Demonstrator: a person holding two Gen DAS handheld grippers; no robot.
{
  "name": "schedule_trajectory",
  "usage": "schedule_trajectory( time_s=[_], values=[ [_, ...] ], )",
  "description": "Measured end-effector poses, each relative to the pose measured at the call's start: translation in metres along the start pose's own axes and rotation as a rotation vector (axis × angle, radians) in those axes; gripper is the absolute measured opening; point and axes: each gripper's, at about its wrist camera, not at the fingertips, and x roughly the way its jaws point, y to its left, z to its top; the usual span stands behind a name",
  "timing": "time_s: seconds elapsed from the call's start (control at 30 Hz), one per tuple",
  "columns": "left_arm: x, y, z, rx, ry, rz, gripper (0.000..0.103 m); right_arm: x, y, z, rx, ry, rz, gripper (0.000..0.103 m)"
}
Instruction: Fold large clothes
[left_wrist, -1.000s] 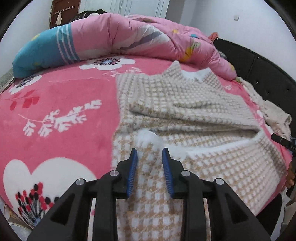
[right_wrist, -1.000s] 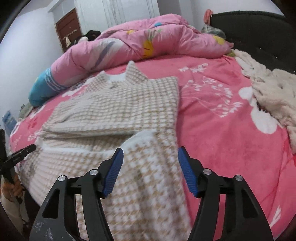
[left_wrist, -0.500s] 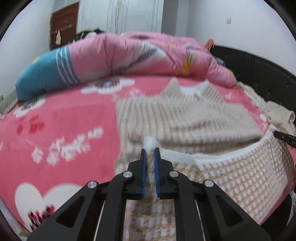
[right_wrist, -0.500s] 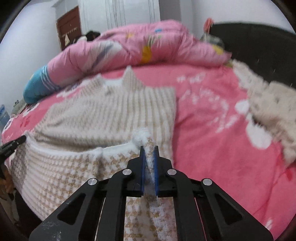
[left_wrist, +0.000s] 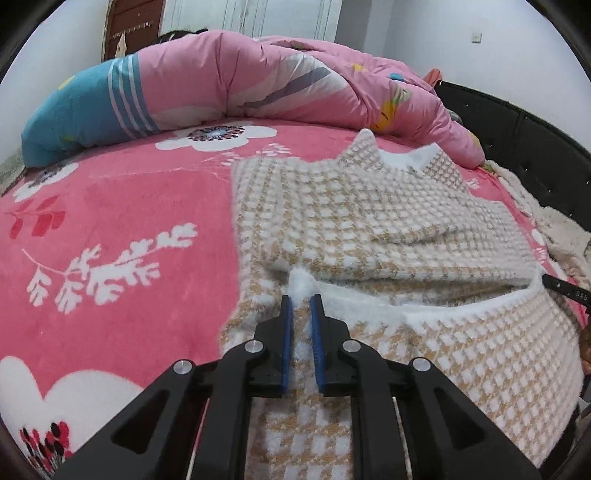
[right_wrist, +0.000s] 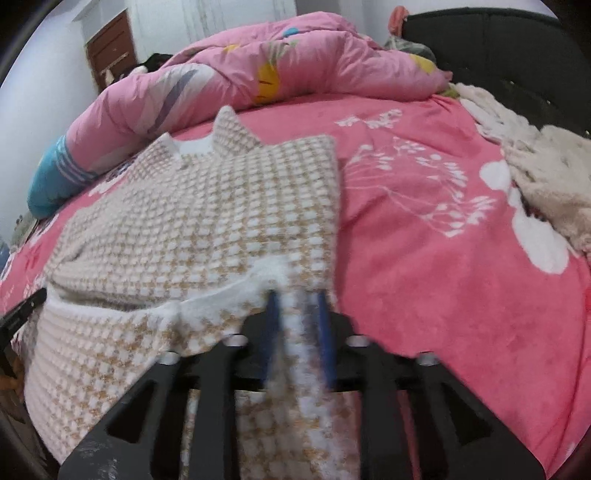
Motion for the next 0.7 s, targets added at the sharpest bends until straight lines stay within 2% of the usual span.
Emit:
schedule_trajectory(
  time_s=[0.03, 0.07, 0.1, 0.13, 0.17, 0.27, 0.3, 0.33, 0.4, 0.43, 0.5, 0.53, 0.57, 0.6, 0.7],
  values=[
    [-0.003, 0.002, 0.001, -0.012, 0.005, -0.012, 0.019, -0.005, -0.003, 0.000, 0.009, -0.002, 0.000, 0.046],
    [-0.006, 0.005, 0.003, -0.021, 0.006, -0.015, 0.028, -0.016, -0.005, -0.001, 0.019, -0.017, 0.009, 0.048],
    [-0.015, 0.009, 0.004, -0.040, -0.007, -0.020, 0.032, -0.027, -0.007, -0.002, 0.025, -0.035, 0.015, 0.049],
    [-0.022, 0.012, 0.005, -0.053, -0.030, -0.015, 0.045, -0.044, -0.008, -0.004, 0.028, -0.063, 0.028, 0.054],
    [-0.037, 0.016, 0.006, -0.067, -0.079, -0.003, 0.050, -0.054, -0.006, -0.006, 0.025, -0.080, 0.051, 0.057],
    [-0.076, 0.015, 0.006, -0.064, -0.189, -0.026, 0.049, -0.079, 0.005, -0.011, -0.008, -0.105, 0.123, 0.057],
    [-0.082, 0.012, 0.005, -0.060, -0.204, -0.050, 0.049, -0.082, 0.013, -0.012, -0.028, -0.099, 0.145, 0.057],
    [-0.088, 0.005, 0.005, -0.043, -0.214, -0.107, 0.049, -0.081, 0.025, -0.014, -0.054, -0.079, 0.184, 0.057],
    [-0.083, -0.011, 0.003, 0.003, -0.180, -0.156, 0.049, -0.069, 0.045, -0.015, -0.093, -0.037, 0.214, 0.057],
    [-0.071, -0.021, 0.001, 0.026, -0.133, -0.160, 0.049, -0.060, 0.051, -0.014, -0.107, -0.019, 0.208, 0.057],
    [-0.041, -0.028, -0.003, 0.016, -0.033, -0.114, 0.050, -0.024, 0.066, -0.016, -0.113, 0.055, 0.172, 0.056],
    [-0.010, -0.021, -0.009, -0.024, 0.064, -0.042, 0.050, -0.003, 0.068, -0.018, -0.109, 0.098, 0.135, 0.054],
    [0.004, -0.015, -0.013, -0.051, 0.105, -0.039, 0.049, 0.022, 0.065, -0.022, -0.095, 0.144, 0.112, 0.054],
    [0.011, -0.006, -0.018, -0.103, 0.095, -0.075, 0.048, 0.033, 0.061, -0.022, -0.070, 0.148, 0.131, 0.054],
    [-0.008, -0.010, -0.013, -0.100, 0.050, -0.069, 0.048, 0.017, 0.062, -0.013, -0.050, 0.143, 0.125, 0.054]
  ],
)
